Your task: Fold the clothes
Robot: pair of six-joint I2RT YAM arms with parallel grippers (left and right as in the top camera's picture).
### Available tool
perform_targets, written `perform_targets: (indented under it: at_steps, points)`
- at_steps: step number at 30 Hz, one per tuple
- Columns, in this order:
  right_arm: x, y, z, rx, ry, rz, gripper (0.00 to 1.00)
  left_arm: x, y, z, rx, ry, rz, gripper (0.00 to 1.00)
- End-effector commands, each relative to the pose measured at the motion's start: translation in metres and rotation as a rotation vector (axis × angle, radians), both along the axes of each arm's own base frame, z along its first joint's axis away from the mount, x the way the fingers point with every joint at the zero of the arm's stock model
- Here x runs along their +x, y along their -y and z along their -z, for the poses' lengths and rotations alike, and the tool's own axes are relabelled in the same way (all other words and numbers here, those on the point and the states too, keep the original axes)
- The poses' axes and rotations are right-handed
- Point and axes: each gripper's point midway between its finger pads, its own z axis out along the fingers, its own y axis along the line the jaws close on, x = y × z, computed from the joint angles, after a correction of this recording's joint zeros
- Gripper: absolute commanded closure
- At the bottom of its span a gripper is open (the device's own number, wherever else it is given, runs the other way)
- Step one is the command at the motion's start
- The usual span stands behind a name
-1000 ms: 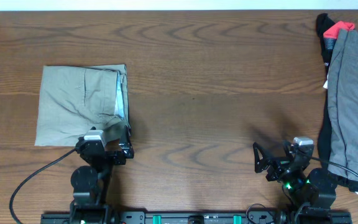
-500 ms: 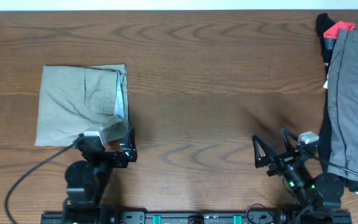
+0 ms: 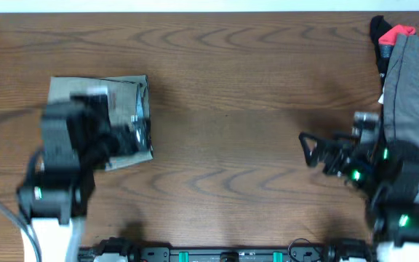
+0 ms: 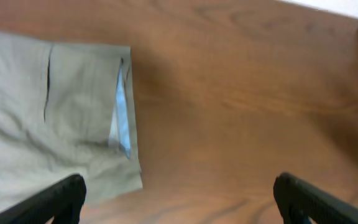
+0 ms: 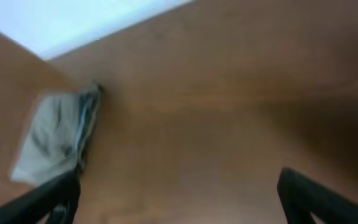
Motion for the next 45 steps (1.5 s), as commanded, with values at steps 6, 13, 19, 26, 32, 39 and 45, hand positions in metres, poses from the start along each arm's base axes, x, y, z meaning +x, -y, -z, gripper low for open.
perform_targets:
  at_steps: [6,13,19,26,32,39,45]
  points:
    - [0.049,0.024,-0.033,-0.239,-0.262,-0.115,0.01,0.032,0.018,-0.010,-0.048,-0.058,0.089,0.02]
    - [0.079,0.058,-0.011,-0.293,-0.440,0.005,0.01,0.024,0.020,-0.003,-0.058,-0.109,0.097,0.02]
    - [0.099,0.129,0.010,-0.311,-0.561,0.232,0.01,0.020,0.019,0.001,-0.046,-0.128,0.111,0.02]
    - [0.121,0.190,0.005,-0.271,-0.487,0.377,0.01,0.012,0.019,0.008,-0.016,-0.159,0.149,0.02]
    - [0.138,0.233,0.008,-0.202,-0.418,0.492,0.11,0.012,0.021,0.012,-0.013,-0.173,0.159,0.02]
    - [0.165,0.257,0.030,-0.192,-0.384,0.544,0.13,0.010,0.034,0.016,-0.005,-0.191,0.209,0.02]
    - [0.192,0.279,0.073,-0.147,-0.403,0.639,0.16,0.009,0.040,0.018,-0.003,-0.199,0.228,0.02]
